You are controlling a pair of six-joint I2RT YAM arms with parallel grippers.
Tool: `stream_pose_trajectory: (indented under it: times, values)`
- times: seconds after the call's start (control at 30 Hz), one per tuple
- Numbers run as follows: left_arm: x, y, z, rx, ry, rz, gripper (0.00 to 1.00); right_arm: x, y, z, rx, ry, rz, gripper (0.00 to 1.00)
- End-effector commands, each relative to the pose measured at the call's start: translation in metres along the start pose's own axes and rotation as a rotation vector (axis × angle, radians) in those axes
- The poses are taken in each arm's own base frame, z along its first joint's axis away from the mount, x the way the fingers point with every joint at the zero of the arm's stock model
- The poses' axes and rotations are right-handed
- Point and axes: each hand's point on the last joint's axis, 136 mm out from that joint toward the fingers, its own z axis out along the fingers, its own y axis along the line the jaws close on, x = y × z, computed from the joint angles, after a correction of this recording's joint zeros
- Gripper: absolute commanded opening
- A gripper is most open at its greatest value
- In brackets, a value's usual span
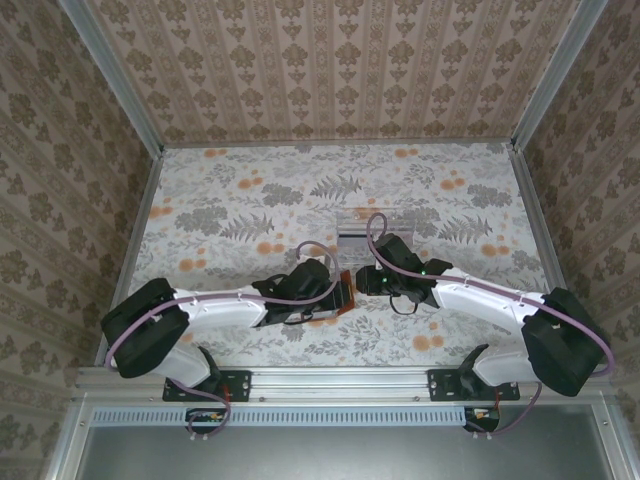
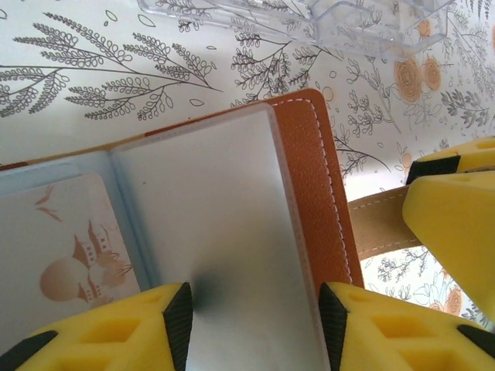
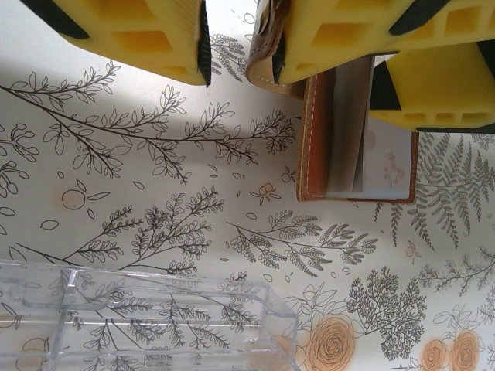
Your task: Take the credit cards out of the card holder
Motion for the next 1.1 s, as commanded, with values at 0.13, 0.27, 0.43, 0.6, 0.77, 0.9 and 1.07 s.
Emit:
stream_pose_trajectory:
  times: [0.13,0.27,0.43,0.6,0.77,0.9,1.07]
  values:
    - [-0.013,-0.003,-0.034,0.015,-0.072,0.028,0.54,-0.009,0.009,-0.017,-0.008,-0.022,-0.033,0.4]
    - [-0.018,0.01,-0.053,-0.009,-0.118,0.016,0.55,-0.012,0.02,-0.019,-0.019,-0.008,-0.069,0.49]
    - [-0.02,0.034,-0.072,-0.044,-0.161,-0.022,0.55,-0.014,0.035,-0.016,-0.017,0.014,-0.122,0.59]
    - [-0.017,0.055,-0.084,-0.06,-0.196,-0.061,0.53,-0.01,0.051,-0.005,-0.008,0.059,-0.187,0.69]
    - [-0.013,0.065,-0.085,-0.068,-0.197,-0.08,0.53,-0.001,0.052,0.013,0.031,0.116,-0.208,0.69]
    - [-0.012,0.064,-0.085,-0.064,-0.196,-0.078,0.53,0.007,0.038,0.025,0.099,0.157,-0.207,0.59]
    - [-0.012,0.061,-0.082,-0.057,-0.184,-0.071,0.51,0.015,0.012,0.028,0.196,0.155,-0.213,0.42]
